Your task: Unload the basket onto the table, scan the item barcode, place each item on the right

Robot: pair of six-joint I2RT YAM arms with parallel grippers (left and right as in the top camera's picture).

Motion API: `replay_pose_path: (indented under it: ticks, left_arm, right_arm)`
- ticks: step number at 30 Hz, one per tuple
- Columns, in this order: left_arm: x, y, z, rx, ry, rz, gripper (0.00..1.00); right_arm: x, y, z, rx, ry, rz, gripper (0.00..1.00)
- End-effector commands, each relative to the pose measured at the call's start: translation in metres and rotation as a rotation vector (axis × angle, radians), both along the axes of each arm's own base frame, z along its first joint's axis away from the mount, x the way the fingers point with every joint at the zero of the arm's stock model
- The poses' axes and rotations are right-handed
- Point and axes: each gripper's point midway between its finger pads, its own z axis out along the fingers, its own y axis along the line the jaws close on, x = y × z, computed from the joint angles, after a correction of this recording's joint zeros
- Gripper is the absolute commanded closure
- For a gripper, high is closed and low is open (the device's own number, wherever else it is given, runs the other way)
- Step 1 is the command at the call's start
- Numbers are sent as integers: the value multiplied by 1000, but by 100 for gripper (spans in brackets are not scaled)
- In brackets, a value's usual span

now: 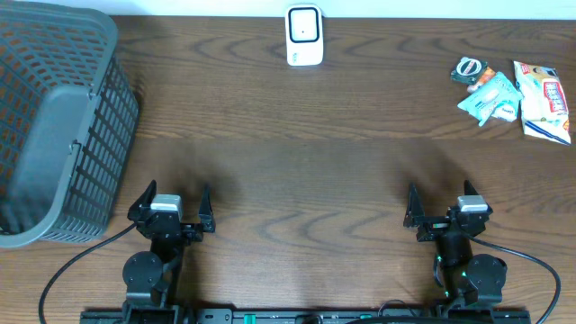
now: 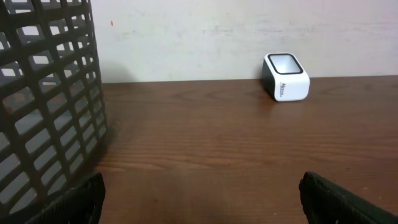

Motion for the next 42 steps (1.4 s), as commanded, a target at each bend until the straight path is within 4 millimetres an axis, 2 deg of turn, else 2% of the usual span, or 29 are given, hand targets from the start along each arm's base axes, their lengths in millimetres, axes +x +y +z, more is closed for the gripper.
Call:
replay_pose_path:
  ticks: [1,42]
  left_arm:
    - [-1,0,-15,4,48,-2,3]
    - [-1,2,-15,-12,50,11,2]
  right_arm:
    - [0,3,-1,-15,-1,13,1]
    - [0,3,-1,-15,-2,13,1]
